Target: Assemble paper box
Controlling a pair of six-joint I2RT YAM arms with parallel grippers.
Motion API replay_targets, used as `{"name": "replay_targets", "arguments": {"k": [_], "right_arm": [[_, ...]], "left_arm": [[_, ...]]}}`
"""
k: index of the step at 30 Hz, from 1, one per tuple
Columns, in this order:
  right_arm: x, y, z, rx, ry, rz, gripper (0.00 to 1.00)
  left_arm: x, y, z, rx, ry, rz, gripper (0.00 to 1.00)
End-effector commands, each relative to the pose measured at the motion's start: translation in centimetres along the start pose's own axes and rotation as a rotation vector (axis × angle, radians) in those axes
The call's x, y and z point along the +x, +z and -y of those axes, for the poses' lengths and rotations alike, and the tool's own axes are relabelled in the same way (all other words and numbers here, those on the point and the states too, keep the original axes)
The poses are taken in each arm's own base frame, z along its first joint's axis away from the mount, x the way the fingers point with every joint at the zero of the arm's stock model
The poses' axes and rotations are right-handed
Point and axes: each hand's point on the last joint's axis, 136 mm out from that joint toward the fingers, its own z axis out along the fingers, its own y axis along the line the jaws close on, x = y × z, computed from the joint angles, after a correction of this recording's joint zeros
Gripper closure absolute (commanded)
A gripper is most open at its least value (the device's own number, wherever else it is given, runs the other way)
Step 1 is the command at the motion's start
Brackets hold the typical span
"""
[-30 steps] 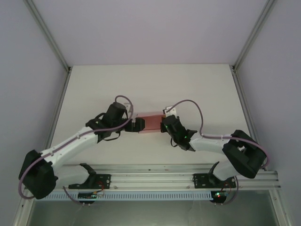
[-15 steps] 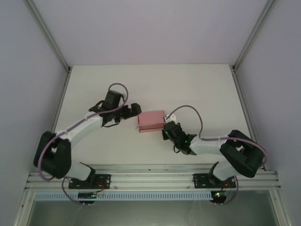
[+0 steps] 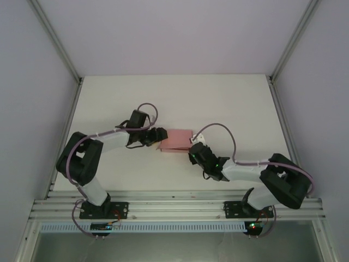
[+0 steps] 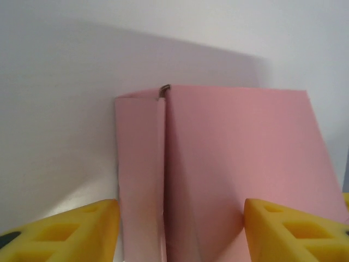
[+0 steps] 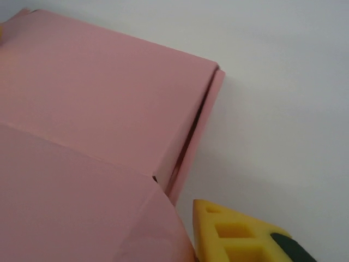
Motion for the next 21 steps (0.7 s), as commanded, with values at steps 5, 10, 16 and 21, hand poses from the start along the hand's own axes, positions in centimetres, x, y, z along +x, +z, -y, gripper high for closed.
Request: {"name": "replay_targets", "arguments": {"k": [5, 10, 16, 21], "right_arm": [[4.5, -4.4, 0.0, -0.152, -0.038, -0.133, 0.46], [4.3, -6.8, 0.9, -0.209, 0.017, -0.101, 0.13], [-0.6, -7.3, 1.9, -0.276, 0.257, -0.013, 0.01], [-3.9, -5.4, 3.3, -0.326, 0.539, -0.072, 0.01]], "left_arm": [[0.9, 1.1, -2.1, -0.012, -0.038, -0.029, 0.50], [0.8, 1.1, -2.4, 0.007, -0.048, -0.023, 0.58], [0.6, 1.2, -2.1, 0.095, -0.060, -0.011, 0.79], [0.3, 0.7, -1.9, 0.198, -0.072, 0.003, 0.82]]}}
